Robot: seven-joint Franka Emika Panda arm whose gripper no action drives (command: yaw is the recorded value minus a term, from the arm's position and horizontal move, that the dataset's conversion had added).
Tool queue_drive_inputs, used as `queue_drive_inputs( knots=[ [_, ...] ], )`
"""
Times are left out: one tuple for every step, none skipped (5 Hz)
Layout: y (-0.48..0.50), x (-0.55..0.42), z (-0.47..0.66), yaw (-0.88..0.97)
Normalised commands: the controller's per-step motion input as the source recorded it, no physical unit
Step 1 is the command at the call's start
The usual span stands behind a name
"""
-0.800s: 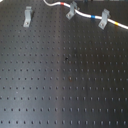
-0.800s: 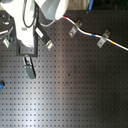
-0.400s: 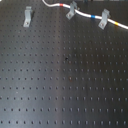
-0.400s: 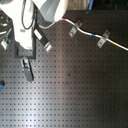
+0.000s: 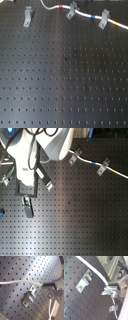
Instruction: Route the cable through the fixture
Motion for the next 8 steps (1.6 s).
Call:
queue_drive_inputs(
  knots=[
    [0.460, -0.198, 0.27, 0.16],
    [0.496, -0.207, 0.36, 0.13],
    [0.481, -0.198, 0.41, 0.10],
    [0.209, -0.337, 0.34, 0.01],
    [0.097, -0.363, 0.34, 0.00],
    [0.079, -0.330, 0.38, -0.17],
    [0.052, -0.214, 0.52, -0.36],
    [0.034, -0.228, 0.53, -0.43]
  ],
)
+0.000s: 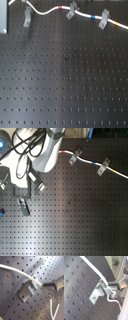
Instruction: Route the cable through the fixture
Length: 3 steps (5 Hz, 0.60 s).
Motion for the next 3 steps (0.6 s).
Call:
queue_drive_inputs(
  knots=[
    [0.009, -0.250, 0.44, -0.40],
    [-0.018, -0.287, 0.39, -0.26],
    [0.078, -0.310, 0.45, -0.07]
  ],
)
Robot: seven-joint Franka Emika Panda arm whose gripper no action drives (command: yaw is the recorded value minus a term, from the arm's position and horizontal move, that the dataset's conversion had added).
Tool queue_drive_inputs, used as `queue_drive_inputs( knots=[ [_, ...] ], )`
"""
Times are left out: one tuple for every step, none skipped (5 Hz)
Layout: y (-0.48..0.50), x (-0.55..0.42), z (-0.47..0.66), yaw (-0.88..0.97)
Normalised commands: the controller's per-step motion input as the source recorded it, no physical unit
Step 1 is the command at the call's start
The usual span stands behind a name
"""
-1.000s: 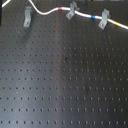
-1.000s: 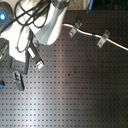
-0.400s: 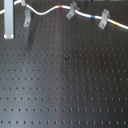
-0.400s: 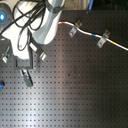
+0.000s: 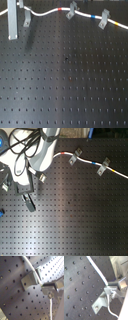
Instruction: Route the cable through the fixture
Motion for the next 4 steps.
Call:
queue_drive_inputs(
  knots=[
    [0.125, -0.321, 0.53, -0.05],
    [0.159, -0.310, 0.57, -0.05],
    [0.010, -0.090, 0.06, -0.01],
    [-0.019, 0.004, 0.00, 0.00]
  ],
)
